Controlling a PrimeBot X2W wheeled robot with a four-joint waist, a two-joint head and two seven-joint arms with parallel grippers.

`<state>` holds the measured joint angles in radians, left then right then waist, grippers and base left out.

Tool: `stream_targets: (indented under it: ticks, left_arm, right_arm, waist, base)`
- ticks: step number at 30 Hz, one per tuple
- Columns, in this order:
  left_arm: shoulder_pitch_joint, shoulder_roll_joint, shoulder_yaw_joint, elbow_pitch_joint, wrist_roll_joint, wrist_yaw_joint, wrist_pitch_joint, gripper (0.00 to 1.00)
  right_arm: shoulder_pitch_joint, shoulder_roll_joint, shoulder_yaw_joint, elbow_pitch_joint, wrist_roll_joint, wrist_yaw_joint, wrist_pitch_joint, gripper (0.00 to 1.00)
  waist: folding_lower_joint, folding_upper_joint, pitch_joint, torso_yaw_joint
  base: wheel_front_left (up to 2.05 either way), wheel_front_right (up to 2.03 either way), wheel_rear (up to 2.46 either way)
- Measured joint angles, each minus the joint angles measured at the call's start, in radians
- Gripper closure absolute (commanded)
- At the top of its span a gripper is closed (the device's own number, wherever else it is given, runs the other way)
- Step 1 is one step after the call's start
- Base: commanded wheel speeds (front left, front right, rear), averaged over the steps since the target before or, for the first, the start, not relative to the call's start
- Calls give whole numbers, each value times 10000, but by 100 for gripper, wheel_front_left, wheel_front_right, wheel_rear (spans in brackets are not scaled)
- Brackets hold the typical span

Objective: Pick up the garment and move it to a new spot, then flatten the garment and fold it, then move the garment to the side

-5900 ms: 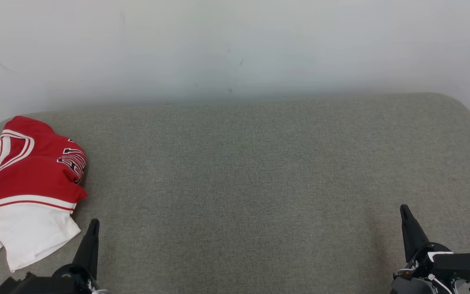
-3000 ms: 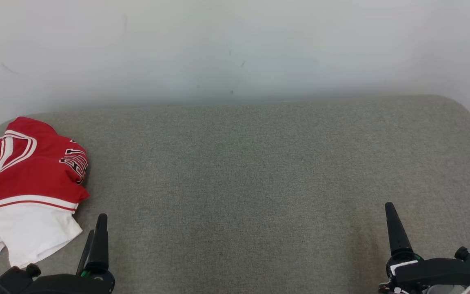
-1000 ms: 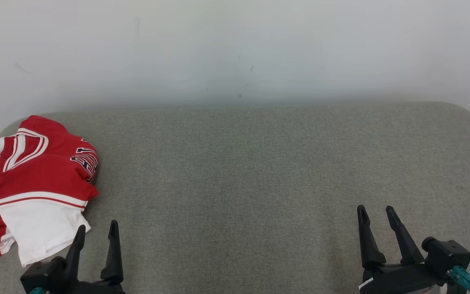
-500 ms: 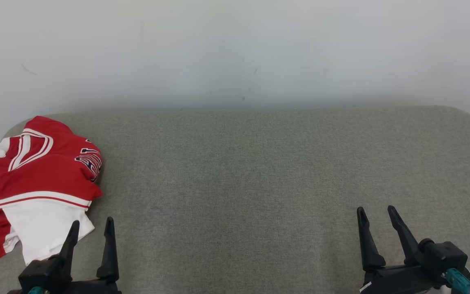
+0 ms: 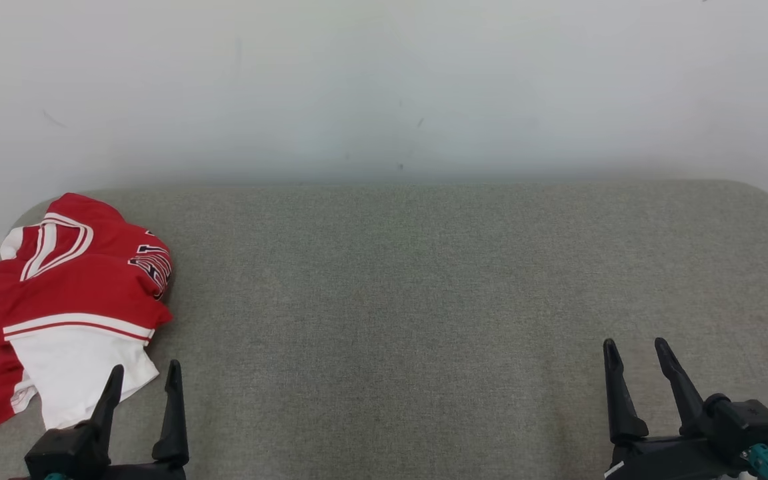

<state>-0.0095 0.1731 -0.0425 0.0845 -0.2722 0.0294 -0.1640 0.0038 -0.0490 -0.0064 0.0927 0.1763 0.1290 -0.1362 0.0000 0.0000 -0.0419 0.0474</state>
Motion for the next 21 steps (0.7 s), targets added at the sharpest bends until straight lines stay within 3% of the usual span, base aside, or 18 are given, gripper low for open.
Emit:
stream_targets:
  ticks: [21]
  left_arm:
    - [26,-15,-10,-163,-265,-46,10,0]
  right_arm:
    - [26,-2,-192,142,523,0,44,0]
  waist:
    - [0,0,89,23]
  base:
    - [0,0,0]
